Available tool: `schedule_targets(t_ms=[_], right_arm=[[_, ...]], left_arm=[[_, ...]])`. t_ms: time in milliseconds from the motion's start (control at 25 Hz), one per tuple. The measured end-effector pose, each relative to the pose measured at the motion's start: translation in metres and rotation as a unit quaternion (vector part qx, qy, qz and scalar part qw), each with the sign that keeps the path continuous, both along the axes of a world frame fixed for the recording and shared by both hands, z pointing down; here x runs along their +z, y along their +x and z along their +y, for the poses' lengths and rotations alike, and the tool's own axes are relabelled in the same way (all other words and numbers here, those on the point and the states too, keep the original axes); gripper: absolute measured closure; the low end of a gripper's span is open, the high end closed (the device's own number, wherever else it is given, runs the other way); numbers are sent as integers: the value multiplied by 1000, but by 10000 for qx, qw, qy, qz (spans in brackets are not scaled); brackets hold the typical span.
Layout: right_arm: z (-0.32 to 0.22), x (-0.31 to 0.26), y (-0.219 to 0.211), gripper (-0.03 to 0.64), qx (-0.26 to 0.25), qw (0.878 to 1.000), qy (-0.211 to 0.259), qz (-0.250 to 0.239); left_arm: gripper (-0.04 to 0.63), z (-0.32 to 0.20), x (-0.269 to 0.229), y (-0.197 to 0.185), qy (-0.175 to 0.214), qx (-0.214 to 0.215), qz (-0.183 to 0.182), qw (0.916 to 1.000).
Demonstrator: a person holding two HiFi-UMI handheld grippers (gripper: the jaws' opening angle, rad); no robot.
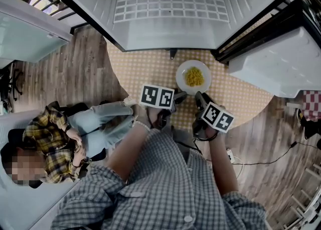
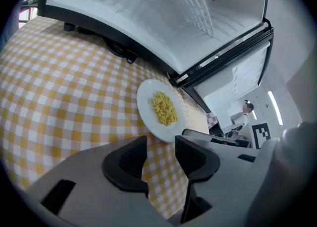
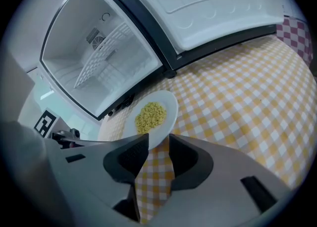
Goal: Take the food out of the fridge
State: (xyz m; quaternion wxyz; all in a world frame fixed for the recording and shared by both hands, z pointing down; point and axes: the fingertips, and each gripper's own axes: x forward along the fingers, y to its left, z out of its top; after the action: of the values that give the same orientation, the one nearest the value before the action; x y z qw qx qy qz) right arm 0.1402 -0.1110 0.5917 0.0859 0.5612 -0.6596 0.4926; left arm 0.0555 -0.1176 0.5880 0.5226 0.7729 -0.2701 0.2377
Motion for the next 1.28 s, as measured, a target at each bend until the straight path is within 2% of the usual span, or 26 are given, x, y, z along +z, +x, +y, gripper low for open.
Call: schedule_targets(t_ms=[120, 240, 280, 360, 600, 760, 960, 1280], right_arm=[[0, -7, 5, 518, -33, 9997, 146, 207], [0, -18, 11, 518, 5, 9987, 300, 415], [-1, -23, 12, 526, -2, 9980, 369, 514], [-3, -33, 13, 567, -40, 9963, 539, 667], [-11, -70, 6, 604, -308, 9894, 1131, 860], [-18, -99, 1, 606, -573, 9789, 1567, 1183], [-23, -133, -7, 607, -945, 9572, 2113, 1739], [-26, -179, -18, 607, -1176, 9358, 2701, 1934]], left_arm=[[422, 1, -5, -3, 62, 71, 85, 9999], [433, 3, -14, -6, 285, 190, 53, 9994], [464, 2, -18, -8, 413, 216, 22, 9989], [575, 0, -26, -9, 696, 258, 10, 9972], [588, -7, -53, -9, 1458, 394, -32, 9885], [589, -15, -78, -9, 2013, 498, -127, 9782], [589, -22, -109, -9, 2818, 895, -514, 9539], [589, -22, -162, -5, 3415, 848, -329, 9355]])
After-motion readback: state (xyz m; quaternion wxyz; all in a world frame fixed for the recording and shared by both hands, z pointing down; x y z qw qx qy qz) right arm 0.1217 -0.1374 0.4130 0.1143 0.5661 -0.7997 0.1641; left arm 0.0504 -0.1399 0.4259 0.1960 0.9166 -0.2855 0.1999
